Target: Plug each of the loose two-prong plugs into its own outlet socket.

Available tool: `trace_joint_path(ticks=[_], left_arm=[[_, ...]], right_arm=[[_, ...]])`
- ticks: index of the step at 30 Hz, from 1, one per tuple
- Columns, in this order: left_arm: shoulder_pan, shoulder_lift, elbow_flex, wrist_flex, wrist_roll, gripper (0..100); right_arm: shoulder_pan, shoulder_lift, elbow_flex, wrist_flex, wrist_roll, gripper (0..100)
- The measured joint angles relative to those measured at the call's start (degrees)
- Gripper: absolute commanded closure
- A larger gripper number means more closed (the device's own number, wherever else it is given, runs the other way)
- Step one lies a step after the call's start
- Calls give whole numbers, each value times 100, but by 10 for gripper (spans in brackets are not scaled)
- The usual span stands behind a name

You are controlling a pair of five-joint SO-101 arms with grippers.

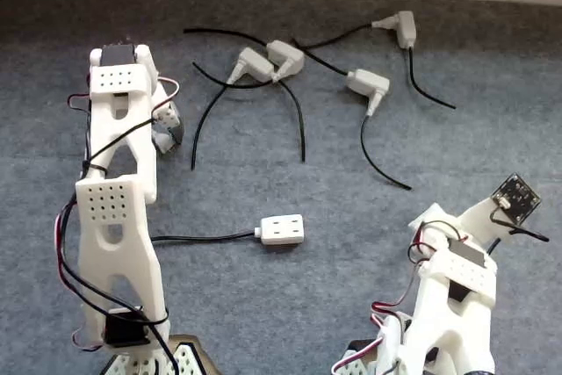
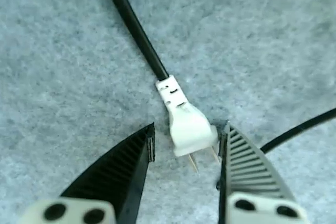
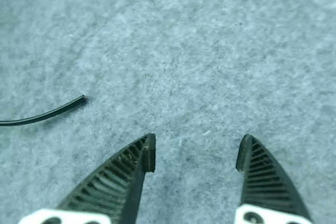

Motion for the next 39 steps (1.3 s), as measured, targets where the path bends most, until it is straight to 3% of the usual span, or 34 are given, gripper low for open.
trace_joint_path(ticks=[10, 26, 39], left_arm=[[18, 264, -9, -475, 730, 787], [448, 167, -35, -554, 774, 787], [914, 176, -791, -633, 818, 787]], right_arm=[[-9, 0, 0, 0, 0, 751], [-9, 0, 0, 0, 0, 751], [-9, 0, 0, 0, 0, 751]])
